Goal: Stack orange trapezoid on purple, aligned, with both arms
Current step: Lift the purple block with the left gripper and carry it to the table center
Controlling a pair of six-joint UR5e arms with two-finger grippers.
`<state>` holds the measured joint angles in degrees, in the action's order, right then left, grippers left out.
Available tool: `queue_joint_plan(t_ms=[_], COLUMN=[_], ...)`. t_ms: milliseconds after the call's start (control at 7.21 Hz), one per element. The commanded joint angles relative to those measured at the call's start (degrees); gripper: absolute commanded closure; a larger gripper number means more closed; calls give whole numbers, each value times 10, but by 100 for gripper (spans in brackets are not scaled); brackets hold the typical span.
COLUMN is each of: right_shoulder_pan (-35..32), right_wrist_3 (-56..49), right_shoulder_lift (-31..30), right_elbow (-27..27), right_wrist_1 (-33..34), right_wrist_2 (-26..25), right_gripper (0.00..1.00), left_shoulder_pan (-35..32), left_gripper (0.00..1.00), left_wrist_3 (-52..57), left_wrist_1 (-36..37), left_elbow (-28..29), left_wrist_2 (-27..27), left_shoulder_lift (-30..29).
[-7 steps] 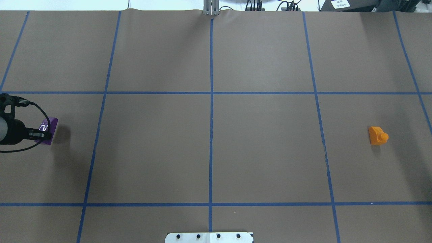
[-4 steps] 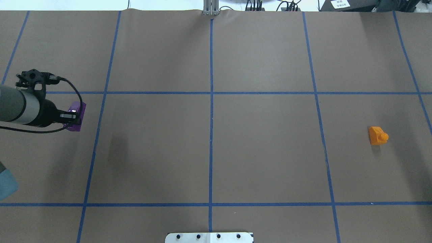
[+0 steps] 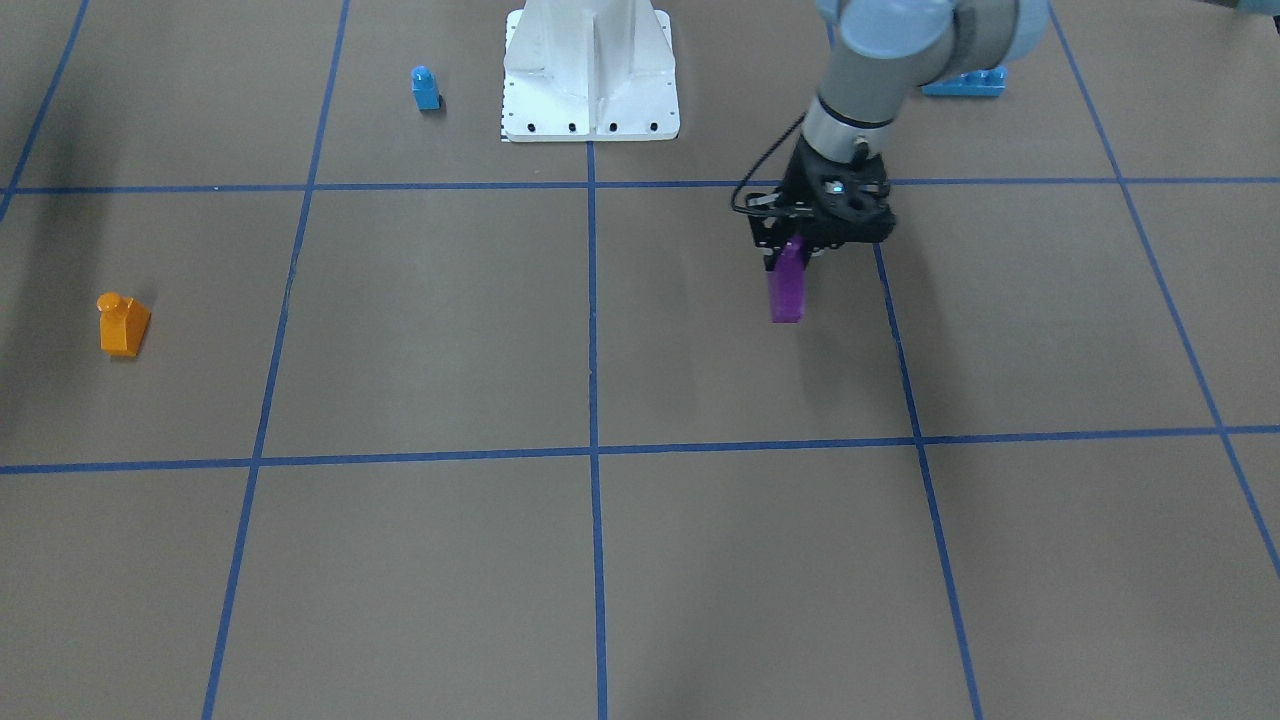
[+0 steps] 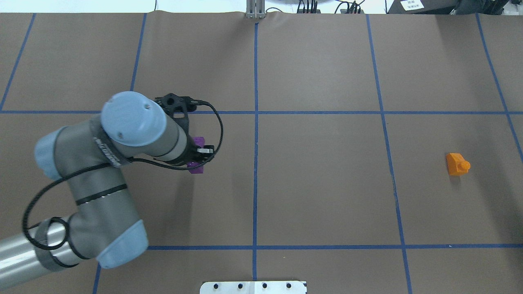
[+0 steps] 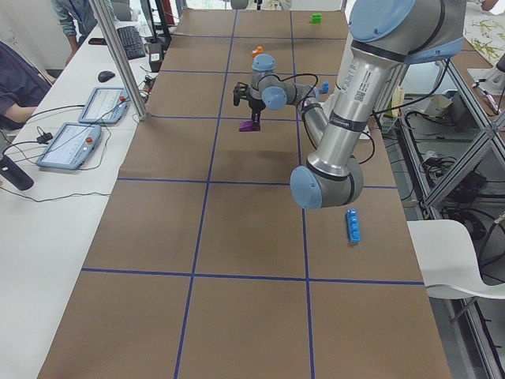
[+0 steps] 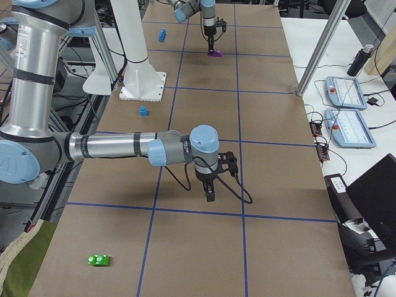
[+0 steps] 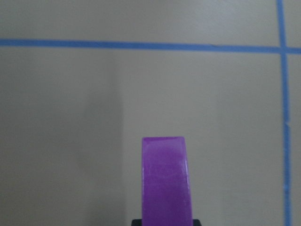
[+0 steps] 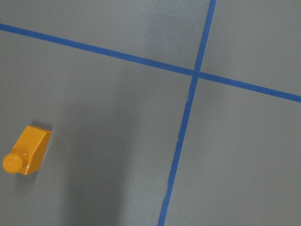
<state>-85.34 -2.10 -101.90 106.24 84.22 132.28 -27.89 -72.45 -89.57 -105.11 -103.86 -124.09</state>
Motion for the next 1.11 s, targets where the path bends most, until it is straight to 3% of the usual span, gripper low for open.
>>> queue_joint_plan(t_ms=[0,555,971], right_shoulder_pan=[0,0,0], right_wrist_3=[1,1,1], right_shoulder_lift=[-1,0,0], right_elbow=[0,2,2], right_wrist_1=[0,-1,-1], right_wrist_2=[0,0,-1], right_gripper=[0,0,0], left_shoulder_pan=[45,57,58], left_gripper=[100,100,100], left_wrist_3=[-38,-36,-32], left_wrist_1=[2,-52,-57], left_elbow=[113,171,181], left_wrist_2=[30,31,31], left_shoulder_lift=[-105,-118,-131])
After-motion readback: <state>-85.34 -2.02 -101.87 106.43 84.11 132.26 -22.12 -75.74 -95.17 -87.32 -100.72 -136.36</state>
